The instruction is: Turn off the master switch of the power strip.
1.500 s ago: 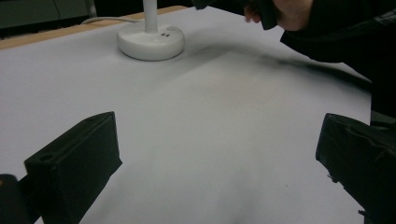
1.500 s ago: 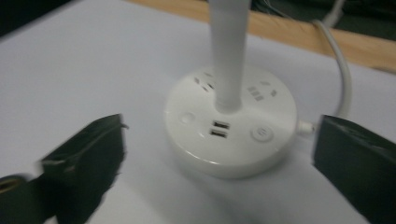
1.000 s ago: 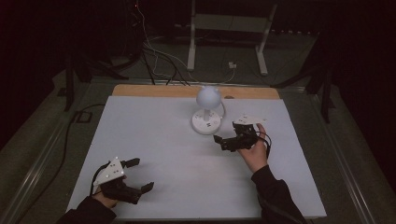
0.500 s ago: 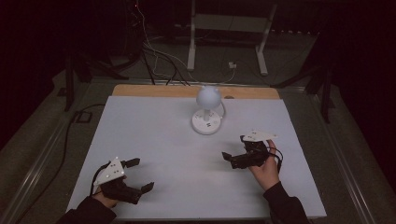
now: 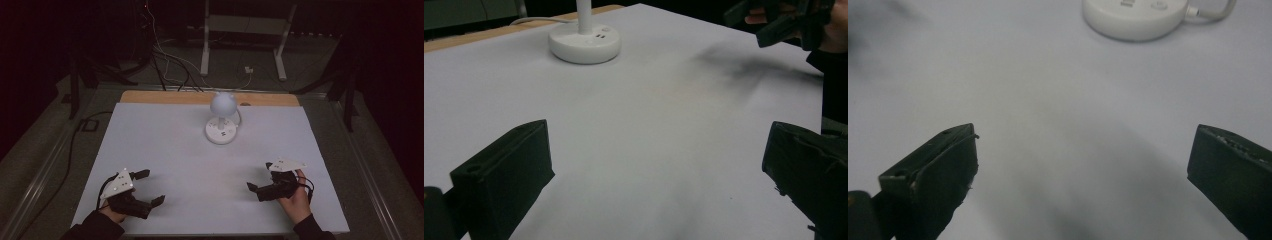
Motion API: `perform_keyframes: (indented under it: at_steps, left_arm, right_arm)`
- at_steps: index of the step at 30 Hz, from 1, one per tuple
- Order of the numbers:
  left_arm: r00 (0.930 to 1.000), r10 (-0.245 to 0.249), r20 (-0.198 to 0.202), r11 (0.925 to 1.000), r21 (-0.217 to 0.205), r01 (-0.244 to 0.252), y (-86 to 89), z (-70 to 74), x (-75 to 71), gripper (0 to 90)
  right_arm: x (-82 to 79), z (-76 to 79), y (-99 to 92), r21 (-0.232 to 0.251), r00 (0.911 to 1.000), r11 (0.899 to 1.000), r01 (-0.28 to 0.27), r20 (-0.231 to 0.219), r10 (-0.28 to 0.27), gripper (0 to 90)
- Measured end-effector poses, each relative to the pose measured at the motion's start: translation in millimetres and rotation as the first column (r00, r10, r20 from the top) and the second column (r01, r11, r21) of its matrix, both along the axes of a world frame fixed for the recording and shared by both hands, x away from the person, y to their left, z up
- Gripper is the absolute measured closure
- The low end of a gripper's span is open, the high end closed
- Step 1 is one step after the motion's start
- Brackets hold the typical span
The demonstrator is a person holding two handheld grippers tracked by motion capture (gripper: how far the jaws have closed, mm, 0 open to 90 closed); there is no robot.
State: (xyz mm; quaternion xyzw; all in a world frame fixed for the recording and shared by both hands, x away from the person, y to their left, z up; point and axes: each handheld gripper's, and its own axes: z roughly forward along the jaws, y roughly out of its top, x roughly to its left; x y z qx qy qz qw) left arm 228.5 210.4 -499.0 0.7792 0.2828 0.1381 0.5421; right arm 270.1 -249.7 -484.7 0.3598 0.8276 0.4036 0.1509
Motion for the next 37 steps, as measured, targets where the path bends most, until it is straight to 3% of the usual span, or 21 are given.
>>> perform_keyframes:
  at_steps: [9, 19, 24, 26, 37]
  left_arm:
    - [1.0, -0.001, 0.001, 1.0, 0.001, 0.001, 0.0, 0.1, -0.2, 0.3]
    - [1.0, 0.001, 0.004, 1.0, 0.002, -0.001, 0.1, 0.5, -0.6, 0.3]
    - [1.0, -0.004, 0.005, 1.0, 0.004, 0.004, -0.4, 0.4, -0.7, 0.3]
    - [1.0, -0.006, 0.006, 1.0, 0.006, 0.005, -0.8, 0.4, -1.0, 0.3]
    - [1.0, -0.006, 0.005, 0.9999, 0.009, 0.005, -0.8, 0.2, -0.8, 0.3]
  right_arm:
    - [-15.6, -13.0, -19.6, -0.001, 0.9992, 0.999, -0.039, -0.012, 0.039, 0.0]
    - [-31.3, -21.2, -45.8, 0.0, 0.9989, 1.0, 0.016, -0.045, -0.016, 0.0]
    - [-34.3, -22.7, -49.3, -0.022, 0.9997, 1.0, 0.016, -0.019, -0.017, 0.0]
    - [-32.8, -22.1, -49.7, -0.008, 0.9998, 1.0, 0.022, 0.003, -0.022, 0.0]
    - [-29.8, -24.5, -47.7, 0.008, 0.9997, 1.0, 0.024, -0.003, -0.024, 0.0]
